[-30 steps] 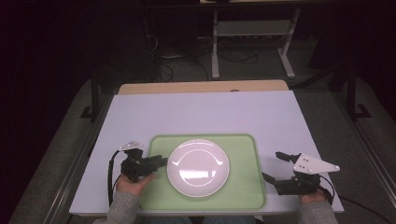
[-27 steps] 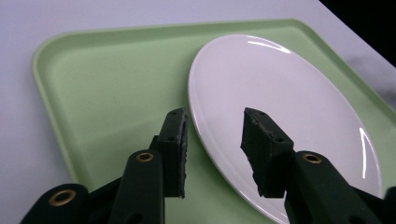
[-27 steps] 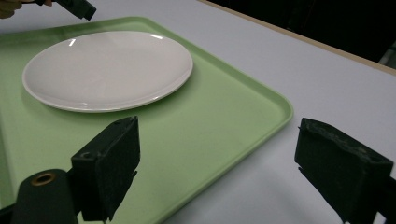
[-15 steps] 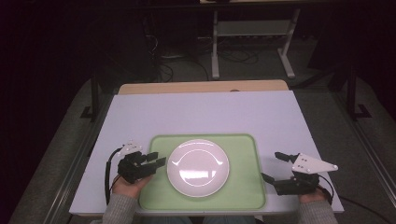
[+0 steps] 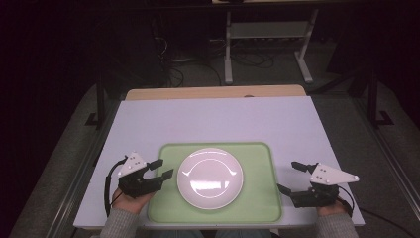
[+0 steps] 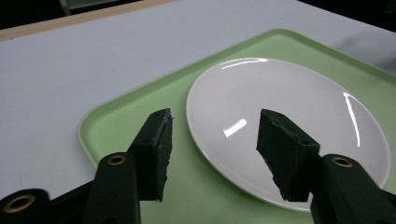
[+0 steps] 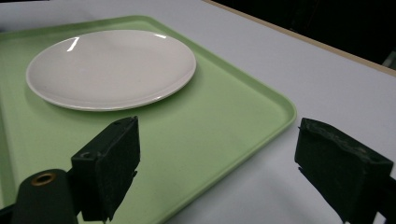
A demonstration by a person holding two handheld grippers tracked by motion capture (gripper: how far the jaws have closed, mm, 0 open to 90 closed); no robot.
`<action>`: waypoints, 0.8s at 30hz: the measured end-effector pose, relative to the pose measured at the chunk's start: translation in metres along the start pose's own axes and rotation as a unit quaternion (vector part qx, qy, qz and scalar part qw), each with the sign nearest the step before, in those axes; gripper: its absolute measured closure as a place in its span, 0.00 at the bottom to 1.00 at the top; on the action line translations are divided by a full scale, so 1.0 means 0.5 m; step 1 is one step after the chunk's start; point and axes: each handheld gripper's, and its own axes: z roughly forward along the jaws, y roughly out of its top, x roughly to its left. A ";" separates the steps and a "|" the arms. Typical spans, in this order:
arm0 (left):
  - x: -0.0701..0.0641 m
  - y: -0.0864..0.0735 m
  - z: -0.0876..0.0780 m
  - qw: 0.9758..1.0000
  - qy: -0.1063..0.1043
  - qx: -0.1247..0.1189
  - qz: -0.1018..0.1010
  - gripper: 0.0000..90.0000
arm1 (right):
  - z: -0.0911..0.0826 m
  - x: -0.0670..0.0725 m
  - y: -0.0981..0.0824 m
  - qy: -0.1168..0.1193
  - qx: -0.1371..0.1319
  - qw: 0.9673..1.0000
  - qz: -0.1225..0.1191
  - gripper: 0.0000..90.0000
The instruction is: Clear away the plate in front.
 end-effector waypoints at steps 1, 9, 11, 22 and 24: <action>0.000 0.000 -0.002 1.000 -0.001 -0.003 0.002 0.48 | 0.000 0.000 0.000 0.000 0.000 1.000 0.000 0.15; 0.004 -0.004 -0.024 1.000 0.013 -0.020 0.020 0.40 | -0.001 -0.001 0.000 -0.002 -0.001 1.000 0.001 0.15; 0.007 -0.006 -0.031 0.999 0.012 -0.027 0.017 0.39 | -0.001 -0.001 0.000 -0.001 0.000 1.000 0.001 0.15; 0.027 -0.026 -0.067 0.998 0.037 -0.047 0.019 0.31 | 0.001 -0.001 0.000 -0.002 0.003 1.000 0.001 0.15; 0.029 -0.029 -0.071 0.998 0.038 -0.049 0.021 0.30 | 0.001 -0.001 0.000 -0.002 0.004 1.000 0.002 0.15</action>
